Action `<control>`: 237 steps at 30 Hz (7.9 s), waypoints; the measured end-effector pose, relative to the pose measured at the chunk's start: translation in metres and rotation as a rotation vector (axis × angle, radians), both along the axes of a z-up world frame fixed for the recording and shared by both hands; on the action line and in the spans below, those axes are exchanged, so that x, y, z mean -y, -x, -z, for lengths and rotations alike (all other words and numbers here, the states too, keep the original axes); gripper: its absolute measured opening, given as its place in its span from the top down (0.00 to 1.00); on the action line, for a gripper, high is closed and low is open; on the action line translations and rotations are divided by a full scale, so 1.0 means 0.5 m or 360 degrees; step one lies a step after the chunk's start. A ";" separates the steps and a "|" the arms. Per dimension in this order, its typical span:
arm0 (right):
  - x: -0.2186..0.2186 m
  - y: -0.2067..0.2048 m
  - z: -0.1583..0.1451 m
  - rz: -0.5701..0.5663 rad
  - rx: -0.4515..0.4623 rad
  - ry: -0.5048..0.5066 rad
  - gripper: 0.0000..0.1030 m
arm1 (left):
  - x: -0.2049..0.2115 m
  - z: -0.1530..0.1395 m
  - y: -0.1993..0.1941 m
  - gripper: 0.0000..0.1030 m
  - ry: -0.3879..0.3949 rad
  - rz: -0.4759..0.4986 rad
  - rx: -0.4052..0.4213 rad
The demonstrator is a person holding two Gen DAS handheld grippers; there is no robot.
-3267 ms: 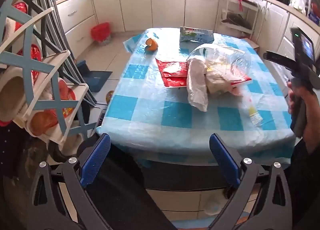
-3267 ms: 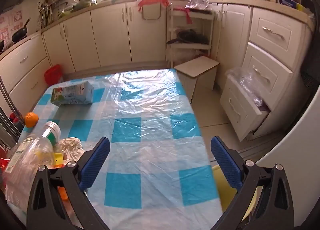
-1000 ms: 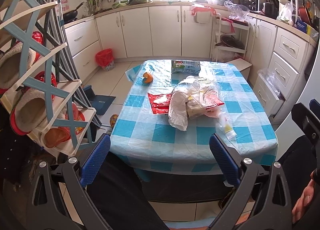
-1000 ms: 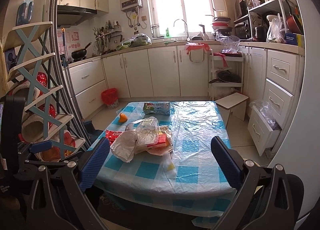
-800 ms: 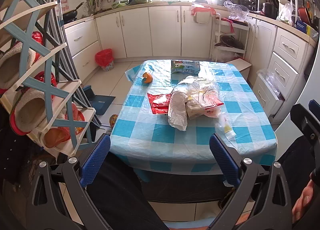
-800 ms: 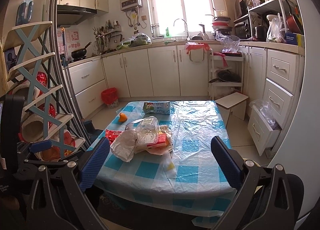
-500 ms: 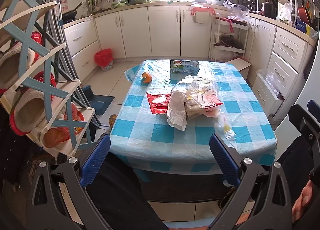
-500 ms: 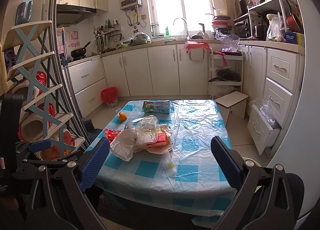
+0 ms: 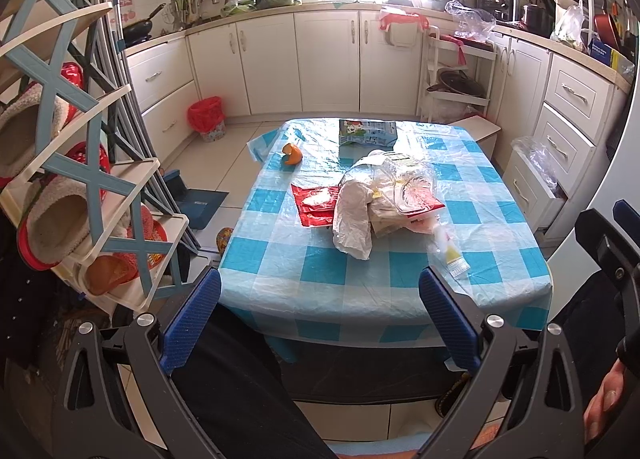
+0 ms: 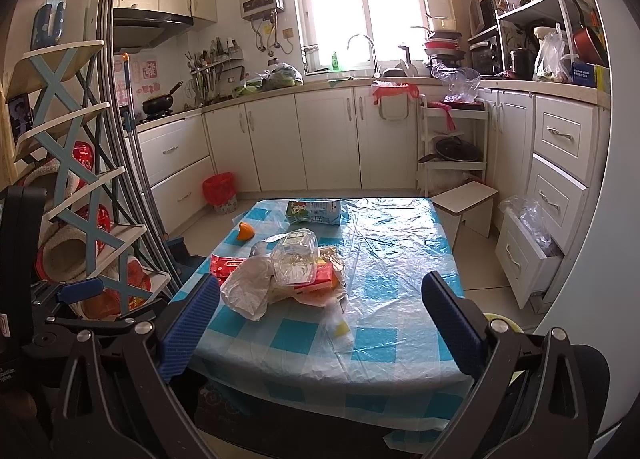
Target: Collect trash
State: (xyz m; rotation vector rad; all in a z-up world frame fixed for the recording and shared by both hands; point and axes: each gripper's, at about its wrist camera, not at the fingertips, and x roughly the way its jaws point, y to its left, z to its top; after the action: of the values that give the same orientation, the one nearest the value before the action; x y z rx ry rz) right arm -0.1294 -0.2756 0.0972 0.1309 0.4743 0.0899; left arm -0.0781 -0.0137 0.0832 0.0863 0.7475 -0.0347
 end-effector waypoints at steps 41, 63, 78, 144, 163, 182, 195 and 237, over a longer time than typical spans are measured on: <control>0.007 -0.109 0.030 -0.0024 -0.0032 0.0054 0.06 | -0.052 0.040 -0.111 0.08 0.0031 -0.0108 -0.0020; 0.065 -0.295 0.120 -0.0073 -0.0167 -0.0047 0.06 | -0.034 0.245 -0.724 0.44 0.0015 -0.0089 -0.0417; -0.094 -0.407 0.171 -0.0311 -0.0413 0.0072 0.12 | -0.068 0.259 -0.737 0.96 0.0280 0.0105 -0.0488; 0.572 -0.237 0.134 0.0774 -0.0090 -0.0286 0.24 | 0.605 0.098 -0.296 0.96 0.0520 0.1218 -0.0472; 0.628 -0.180 0.089 0.0878 0.0182 -0.0456 0.21 | 0.792 0.255 -0.294 0.43 0.0281 0.1230 -0.0773; 0.461 -0.248 0.061 0.0584 0.0149 -0.0188 0.15 | 0.169 0.054 -0.192 0.23 0.0311 0.0363 -0.0123; 0.280 -0.294 0.089 0.0104 -0.0021 -0.0048 0.15 | 0.003 0.116 -0.177 0.23 0.0359 0.0137 -0.0185; -0.063 -0.509 0.229 -0.1113 -0.0608 0.0044 0.52 | -0.102 0.203 -0.389 0.96 0.0747 -0.0041 -0.0370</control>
State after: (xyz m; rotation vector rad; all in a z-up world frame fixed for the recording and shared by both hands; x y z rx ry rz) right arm 0.1253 -0.2442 -0.0174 -0.0529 0.8878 0.7535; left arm 0.1164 0.0373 -0.0184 -0.3805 0.9549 -0.1973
